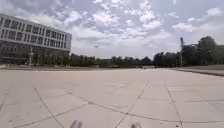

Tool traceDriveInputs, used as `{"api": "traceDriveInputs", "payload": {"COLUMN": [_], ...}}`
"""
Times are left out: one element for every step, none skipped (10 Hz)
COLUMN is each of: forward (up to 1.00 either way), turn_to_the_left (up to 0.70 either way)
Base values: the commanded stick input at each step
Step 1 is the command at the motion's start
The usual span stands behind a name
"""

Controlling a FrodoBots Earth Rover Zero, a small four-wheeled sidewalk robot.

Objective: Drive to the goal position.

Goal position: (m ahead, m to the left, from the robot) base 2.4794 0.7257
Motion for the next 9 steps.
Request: {"api": "traceDriveInputs", "payload": {"forward": [0.08,0.08,0.07,0.08,0.07,0.08,0.08,0.07,0.07], "turn_to_the_left": [0.02,0.02,0.02,0.02,0.02,0.02,0.02,0.02,0.02]}}
